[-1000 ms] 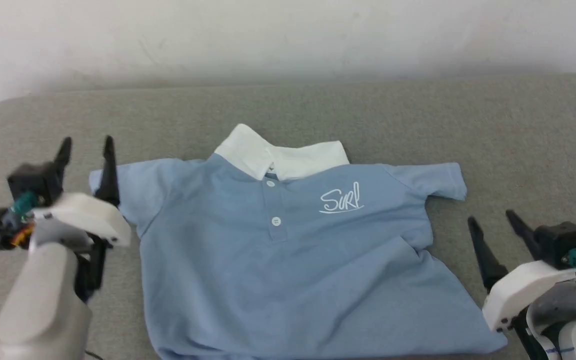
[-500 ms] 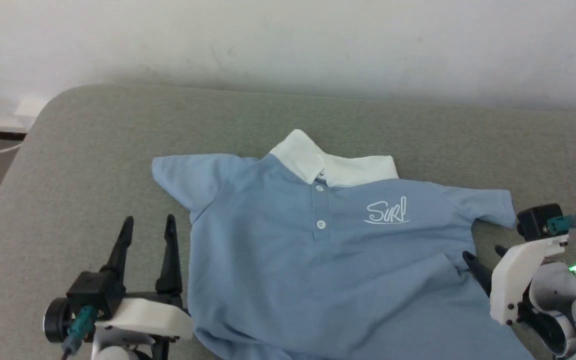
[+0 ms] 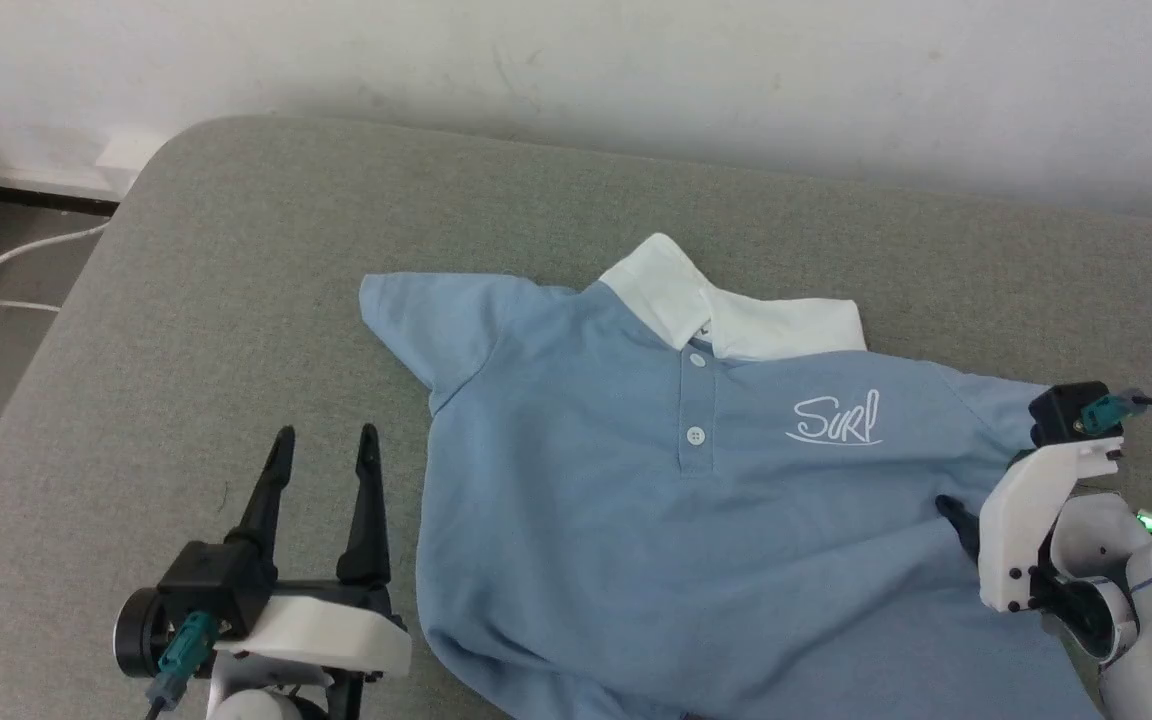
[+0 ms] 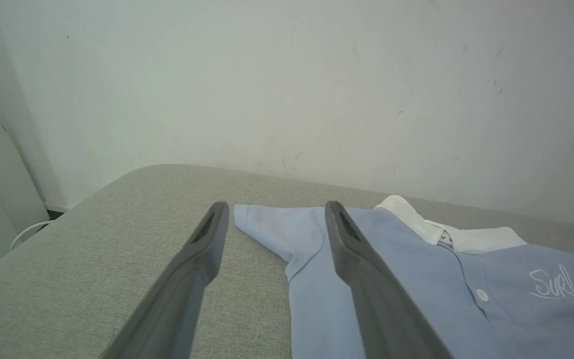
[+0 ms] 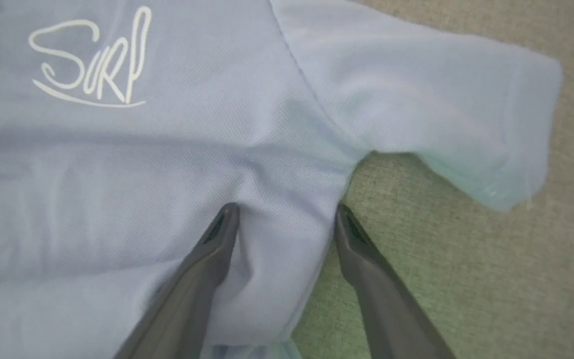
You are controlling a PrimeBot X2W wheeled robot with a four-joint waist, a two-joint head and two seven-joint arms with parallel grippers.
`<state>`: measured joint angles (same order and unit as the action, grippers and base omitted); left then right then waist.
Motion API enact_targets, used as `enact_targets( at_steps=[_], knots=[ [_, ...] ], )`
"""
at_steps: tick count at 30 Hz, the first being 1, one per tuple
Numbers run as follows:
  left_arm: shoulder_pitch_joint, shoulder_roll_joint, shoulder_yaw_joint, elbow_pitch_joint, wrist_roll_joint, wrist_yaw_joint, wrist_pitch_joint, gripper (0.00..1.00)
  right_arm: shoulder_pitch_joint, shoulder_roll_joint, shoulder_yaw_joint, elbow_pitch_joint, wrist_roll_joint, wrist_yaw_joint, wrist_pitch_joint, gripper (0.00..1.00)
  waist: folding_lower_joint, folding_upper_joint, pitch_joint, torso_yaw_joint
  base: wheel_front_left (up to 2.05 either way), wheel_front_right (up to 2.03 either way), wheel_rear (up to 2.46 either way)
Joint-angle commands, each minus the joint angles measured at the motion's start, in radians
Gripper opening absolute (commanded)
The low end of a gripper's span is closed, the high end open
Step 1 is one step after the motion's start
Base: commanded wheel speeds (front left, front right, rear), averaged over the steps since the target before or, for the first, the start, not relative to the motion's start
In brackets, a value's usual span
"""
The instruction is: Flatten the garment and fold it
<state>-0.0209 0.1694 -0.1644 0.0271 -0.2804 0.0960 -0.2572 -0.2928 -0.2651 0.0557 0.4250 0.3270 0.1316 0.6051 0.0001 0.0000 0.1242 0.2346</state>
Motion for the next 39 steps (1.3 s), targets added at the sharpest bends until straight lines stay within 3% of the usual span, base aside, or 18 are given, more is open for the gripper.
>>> enact_targets(
  at_steps=[1,2,3,4,12,20,27,32,33,34,39],
  knots=[
    [-0.015,-0.013,0.007,-0.004,0.014,-0.01,-0.004,1.0,-0.01,0.002,0.021,0.025,-0.009,-0.001,-0.003,1.0,-0.0001,0.0,0.017,0.004,0.0,0.0,0.0],
    [-0.016,-0.018,0.009,-0.003,0.016,-0.012,-0.004,1.0,-0.008,0.0,0.035,0.035,-0.01,-0.001,-0.001,1.0,-0.0001,0.0,0.02,0.001,0.0,0.0,0.0],
    [-0.018,-0.022,0.01,0.0,0.019,-0.015,-0.004,1.0,-0.007,-0.005,0.049,0.04,-0.012,-0.001,-0.001,0.18,-0.0001,0.0,0.023,-0.002,0.0,0.0,0.0],
    [-0.019,-0.026,0.01,0.003,0.021,-0.018,-0.004,1.0,-0.005,-0.011,0.064,0.042,-0.013,-0.001,-0.005,0.0,-0.0001,0.0,0.024,-0.006,0.0,0.0,0.0],
    [-0.015,-0.044,0.023,0.038,0.033,-0.035,-0.004,1.0,0.048,-0.071,0.068,-0.055,-0.009,-0.001,-0.043,0.0,-0.0001,0.0,-0.019,-0.065,0.0,0.0,0.0],
    [0.014,-0.055,0.044,0.046,0.034,-0.046,-0.004,1.0,0.235,-0.1,-0.004,-0.311,0.001,-0.001,0.077,0.0,-0.0001,0.0,-0.071,-0.127,0.0,0.0,0.0],
    [0.025,-0.061,0.054,0.051,0.04,-0.057,-0.005,1.0,0.487,-0.056,-0.092,-0.556,0.014,-0.001,0.281,0.0,-0.0001,0.0,-0.093,-0.149,0.0,0.0,0.0],
    [0.024,-0.066,0.06,0.052,0.042,-0.064,-0.005,1.0,0.57,-0.015,-0.098,-0.58,-0.008,-0.001,0.319,0.0,-0.0001,0.0,-0.091,-0.153,0.0,0.0,0.0],
    [0.024,-0.068,0.06,0.054,0.041,-0.066,-0.005,1.0,0.569,-0.015,-0.094,-0.574,-0.015,-0.001,0.312,0.15,-0.0001,0.0,-0.089,-0.153,0.0,0.0,0.0],
    [0.022,-0.069,0.059,0.056,0.041,-0.068,-0.005,1.0,0.559,-0.021,-0.092,-0.572,-0.028,-0.001,0.292,1.0,-0.0001,0.0,-0.087,-0.152,0.0,0.0,0.0],
    [0.009,-0.075,0.058,0.061,0.045,-0.075,-0.005,1.0,0.462,-0.028,-0.114,-0.588,-0.055,-0.001,0.195,1.0,-0.0001,0.0,-0.073,-0.148,0.0,0.0,0.0]
  ],
)
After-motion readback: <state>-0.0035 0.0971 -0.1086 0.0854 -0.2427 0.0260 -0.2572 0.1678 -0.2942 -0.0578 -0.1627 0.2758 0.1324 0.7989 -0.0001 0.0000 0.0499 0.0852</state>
